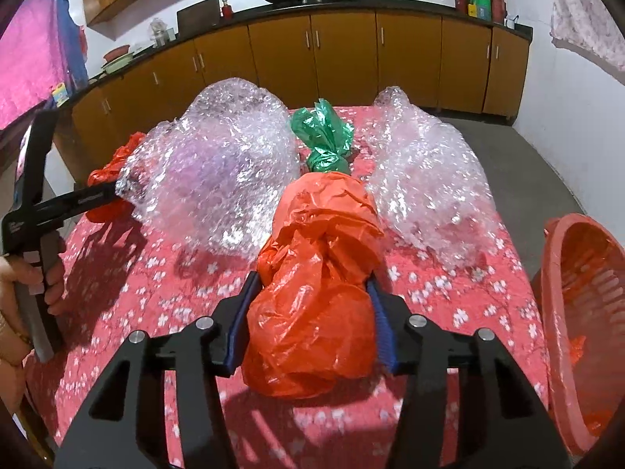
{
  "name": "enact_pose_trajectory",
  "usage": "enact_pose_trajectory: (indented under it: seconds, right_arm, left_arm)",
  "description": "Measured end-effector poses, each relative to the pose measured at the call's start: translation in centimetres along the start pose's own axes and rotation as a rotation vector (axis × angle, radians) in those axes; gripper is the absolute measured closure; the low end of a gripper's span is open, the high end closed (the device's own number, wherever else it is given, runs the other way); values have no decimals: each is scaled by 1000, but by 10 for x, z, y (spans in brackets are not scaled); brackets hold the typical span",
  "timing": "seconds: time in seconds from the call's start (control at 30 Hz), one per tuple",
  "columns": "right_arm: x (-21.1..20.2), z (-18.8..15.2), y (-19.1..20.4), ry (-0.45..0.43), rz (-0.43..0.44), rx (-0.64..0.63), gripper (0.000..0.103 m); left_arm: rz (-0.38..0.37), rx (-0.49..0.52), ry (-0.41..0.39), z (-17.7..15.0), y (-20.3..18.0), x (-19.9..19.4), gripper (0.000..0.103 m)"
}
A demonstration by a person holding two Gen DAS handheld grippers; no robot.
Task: Collect trash
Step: 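Grasp a red bag with the left tool while the right tool grasps another red bag, then carry both red bags over the orange basket and open both tools to drop them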
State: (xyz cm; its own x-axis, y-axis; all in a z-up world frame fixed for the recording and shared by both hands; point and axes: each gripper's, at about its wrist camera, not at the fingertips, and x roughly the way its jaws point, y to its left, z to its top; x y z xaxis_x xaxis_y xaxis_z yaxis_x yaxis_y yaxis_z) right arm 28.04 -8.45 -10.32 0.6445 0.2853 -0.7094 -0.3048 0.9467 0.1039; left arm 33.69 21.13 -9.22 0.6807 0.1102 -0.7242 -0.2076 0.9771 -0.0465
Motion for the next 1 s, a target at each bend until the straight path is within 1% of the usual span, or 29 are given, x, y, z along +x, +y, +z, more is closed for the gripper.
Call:
enact_pose_trajectory:
  seconds: [0.17,0.33,0.5,0.73,1.0]
  right_arm:
    - [-18,-11,-6,-4,-10,-3,52]
    - [-36,-19,-11,-16,-21,5,55]
    - [-53,-26,-17,-38,-32,16,58]
    - [-83,-31,-33,-89,-66,48,58]
    - [-114,-36,-63,-146,-130,92,58]
  left_arm:
    - [-27,-6,-13,-17,1,-30,49]
    - [-64,12,-41,-32,-10,-64,49]
    - [-103,64,-77,-42,-31,-96,49]
    - [-182,127,-125,-50,-66,-139,49]
    - [-262,194,-159,-55,-112,-162,49]
